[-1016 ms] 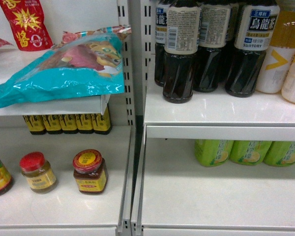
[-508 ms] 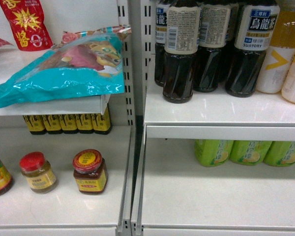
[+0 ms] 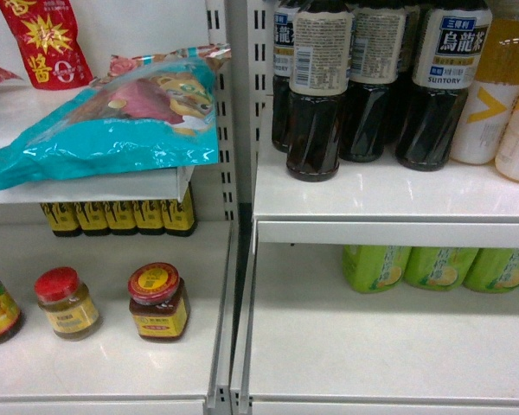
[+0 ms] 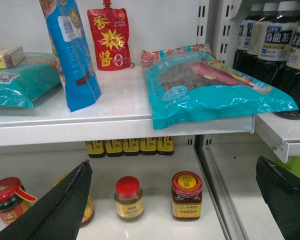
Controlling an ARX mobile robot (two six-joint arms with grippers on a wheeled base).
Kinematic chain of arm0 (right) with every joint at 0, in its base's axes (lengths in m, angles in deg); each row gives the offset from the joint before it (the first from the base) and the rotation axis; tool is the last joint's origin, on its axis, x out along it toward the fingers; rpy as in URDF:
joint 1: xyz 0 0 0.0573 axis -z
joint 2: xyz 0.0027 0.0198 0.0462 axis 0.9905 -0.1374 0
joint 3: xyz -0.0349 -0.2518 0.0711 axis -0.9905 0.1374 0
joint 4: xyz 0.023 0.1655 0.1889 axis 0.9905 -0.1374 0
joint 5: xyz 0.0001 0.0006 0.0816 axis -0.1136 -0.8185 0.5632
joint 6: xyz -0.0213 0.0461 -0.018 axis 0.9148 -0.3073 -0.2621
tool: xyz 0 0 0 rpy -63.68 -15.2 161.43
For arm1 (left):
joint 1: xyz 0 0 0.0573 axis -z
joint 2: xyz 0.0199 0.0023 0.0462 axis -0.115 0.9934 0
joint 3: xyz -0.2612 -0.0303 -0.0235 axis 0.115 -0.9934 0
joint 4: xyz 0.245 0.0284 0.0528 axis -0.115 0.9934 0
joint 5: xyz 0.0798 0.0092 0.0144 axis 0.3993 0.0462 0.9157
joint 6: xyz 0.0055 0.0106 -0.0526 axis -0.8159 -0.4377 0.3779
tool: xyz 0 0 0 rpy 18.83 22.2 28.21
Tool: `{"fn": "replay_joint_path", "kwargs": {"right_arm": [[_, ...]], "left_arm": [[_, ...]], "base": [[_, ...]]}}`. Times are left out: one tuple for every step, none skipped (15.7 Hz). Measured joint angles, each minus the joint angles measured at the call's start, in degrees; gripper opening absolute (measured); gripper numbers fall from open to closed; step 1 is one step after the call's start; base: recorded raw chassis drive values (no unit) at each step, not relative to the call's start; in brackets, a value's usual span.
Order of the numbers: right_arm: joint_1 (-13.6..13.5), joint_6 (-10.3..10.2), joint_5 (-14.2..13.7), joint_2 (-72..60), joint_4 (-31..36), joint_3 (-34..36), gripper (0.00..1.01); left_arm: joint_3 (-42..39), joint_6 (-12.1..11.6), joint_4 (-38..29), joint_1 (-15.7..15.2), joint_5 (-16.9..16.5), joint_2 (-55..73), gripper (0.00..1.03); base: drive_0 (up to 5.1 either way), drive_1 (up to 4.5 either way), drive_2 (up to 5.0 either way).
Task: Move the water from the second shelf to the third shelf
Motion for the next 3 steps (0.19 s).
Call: {"fn": "replay_joint_path", "kwargs": {"right_arm": [[0.00, 0.02, 0.00, 0.00, 0.00, 0.00, 0.98], [0.00, 0.02, 0.00, 0.00, 0.00, 0.00, 0.98], [0.00, 0.00, 0.00, 0.00, 0.00, 0.00, 0.98]], "left_arm": [[0.00, 0.02, 0.00, 0.00, 0.00, 0.00, 0.98], [0.00, 0.02, 0.02, 0.00, 0.00, 0.00, 0.98], [0.00, 0.02, 0.00, 0.00, 0.00, 0.00, 0.98]], "base": [[0.0, 0.00, 0.0], [0.0, 0.00, 0.0], [0.0, 0.00, 0.0]]}}
